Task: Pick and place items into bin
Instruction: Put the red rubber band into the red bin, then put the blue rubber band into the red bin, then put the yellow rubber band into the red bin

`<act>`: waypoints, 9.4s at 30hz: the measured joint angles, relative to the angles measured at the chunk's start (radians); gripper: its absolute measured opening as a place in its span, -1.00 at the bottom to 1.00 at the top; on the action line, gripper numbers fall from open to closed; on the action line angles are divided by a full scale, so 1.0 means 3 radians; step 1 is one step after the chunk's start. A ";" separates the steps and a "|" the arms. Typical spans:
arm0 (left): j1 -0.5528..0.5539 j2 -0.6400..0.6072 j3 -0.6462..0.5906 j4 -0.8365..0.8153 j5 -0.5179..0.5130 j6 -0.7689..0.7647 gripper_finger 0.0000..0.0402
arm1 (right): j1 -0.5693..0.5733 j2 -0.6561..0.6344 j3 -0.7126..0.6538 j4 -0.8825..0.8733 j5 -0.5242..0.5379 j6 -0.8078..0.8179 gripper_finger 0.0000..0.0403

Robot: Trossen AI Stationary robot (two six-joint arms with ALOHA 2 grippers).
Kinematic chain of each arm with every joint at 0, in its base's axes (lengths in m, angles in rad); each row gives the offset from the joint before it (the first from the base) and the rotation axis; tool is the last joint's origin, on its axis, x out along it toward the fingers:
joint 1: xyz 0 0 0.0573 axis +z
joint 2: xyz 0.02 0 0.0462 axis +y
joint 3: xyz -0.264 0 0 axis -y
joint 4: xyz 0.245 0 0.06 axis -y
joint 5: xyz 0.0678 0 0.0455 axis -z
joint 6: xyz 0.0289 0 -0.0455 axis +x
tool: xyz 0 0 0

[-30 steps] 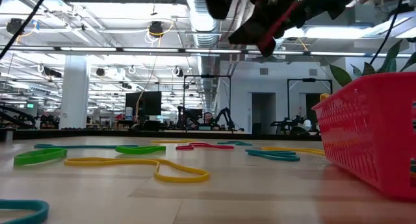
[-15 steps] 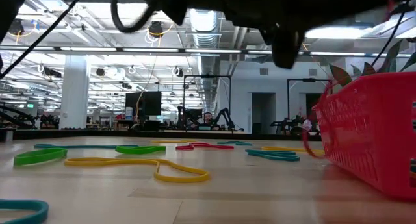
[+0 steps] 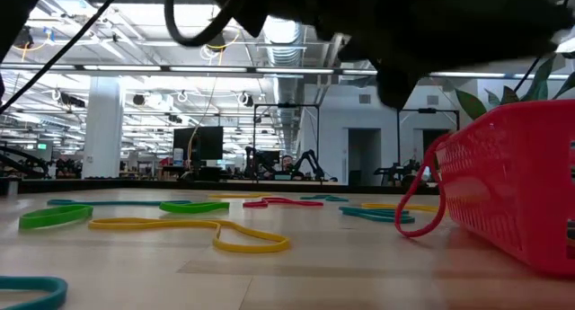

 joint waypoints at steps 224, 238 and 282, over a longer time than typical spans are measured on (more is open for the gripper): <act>-0.0203 -0.2729 -0.0097 -0.5232 -0.3124 -0.1526 -0.45 | 0.0152 0.1412 0.1177 -0.1732 0.0784 -0.0057 -0.99; -0.0303 -0.2729 -0.0097 -0.5211 -0.3124 -0.1556 -0.45 | 0.1751 0.0701 0.1193 -0.2390 0.0892 0.1387 -1.00; -0.0474 -0.2201 -0.0098 -0.5170 -0.3198 -0.2003 -0.45 | 0.1777 0.1642 0.1399 -0.1943 0.0436 0.1307 -0.63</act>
